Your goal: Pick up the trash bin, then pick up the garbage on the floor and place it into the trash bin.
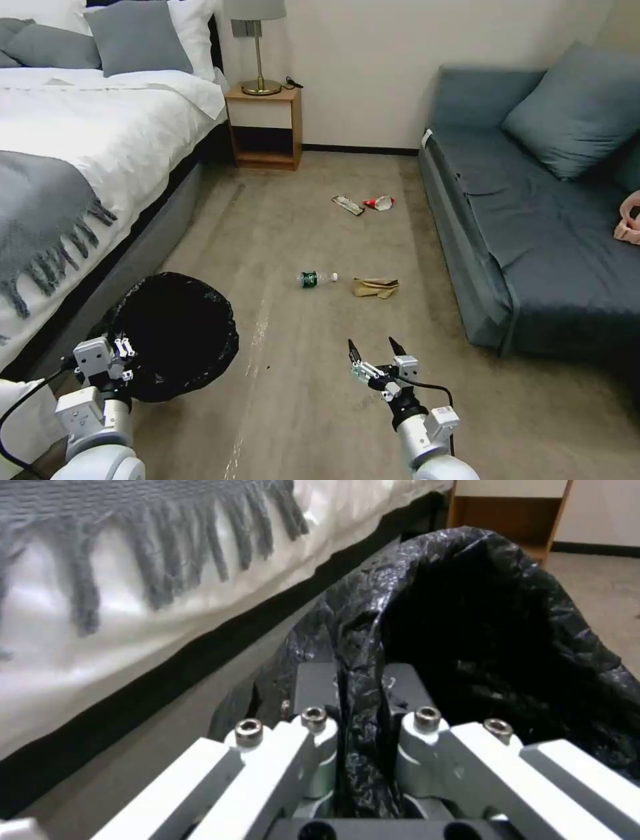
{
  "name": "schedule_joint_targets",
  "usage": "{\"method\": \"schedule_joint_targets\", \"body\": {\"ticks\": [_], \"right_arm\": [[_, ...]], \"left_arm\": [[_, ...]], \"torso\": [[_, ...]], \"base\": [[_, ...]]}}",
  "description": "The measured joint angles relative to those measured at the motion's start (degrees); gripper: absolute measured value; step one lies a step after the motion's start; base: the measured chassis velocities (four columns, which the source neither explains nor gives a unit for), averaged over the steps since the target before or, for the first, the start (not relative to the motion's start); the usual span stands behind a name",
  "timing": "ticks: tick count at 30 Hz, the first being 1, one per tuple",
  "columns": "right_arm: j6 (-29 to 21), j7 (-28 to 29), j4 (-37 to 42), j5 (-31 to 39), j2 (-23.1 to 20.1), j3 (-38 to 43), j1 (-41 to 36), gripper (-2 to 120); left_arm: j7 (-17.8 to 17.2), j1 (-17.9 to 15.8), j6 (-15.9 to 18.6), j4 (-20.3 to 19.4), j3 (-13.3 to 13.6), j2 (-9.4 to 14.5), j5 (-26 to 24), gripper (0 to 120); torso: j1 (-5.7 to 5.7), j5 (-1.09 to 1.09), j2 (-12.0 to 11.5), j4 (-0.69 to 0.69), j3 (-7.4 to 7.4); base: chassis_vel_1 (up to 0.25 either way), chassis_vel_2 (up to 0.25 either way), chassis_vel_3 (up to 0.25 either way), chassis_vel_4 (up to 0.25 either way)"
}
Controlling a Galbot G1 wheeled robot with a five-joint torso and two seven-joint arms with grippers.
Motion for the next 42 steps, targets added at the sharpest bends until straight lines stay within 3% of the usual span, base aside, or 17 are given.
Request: {"method": "schedule_joint_targets", "body": {"ticks": [42], "right_arm": [[0.9,-0.7,-3.7,-2.1,1.6,-1.0,0.6,100]], "left_arm": [[0.5,-0.2,-1.6,3.3,0.8,0.1,0.6,6]], "torso": [[0.0,0.0,0.0,-0.01,0.0]], "base": [[-0.144,0.139,0.142,-0.141]]}}
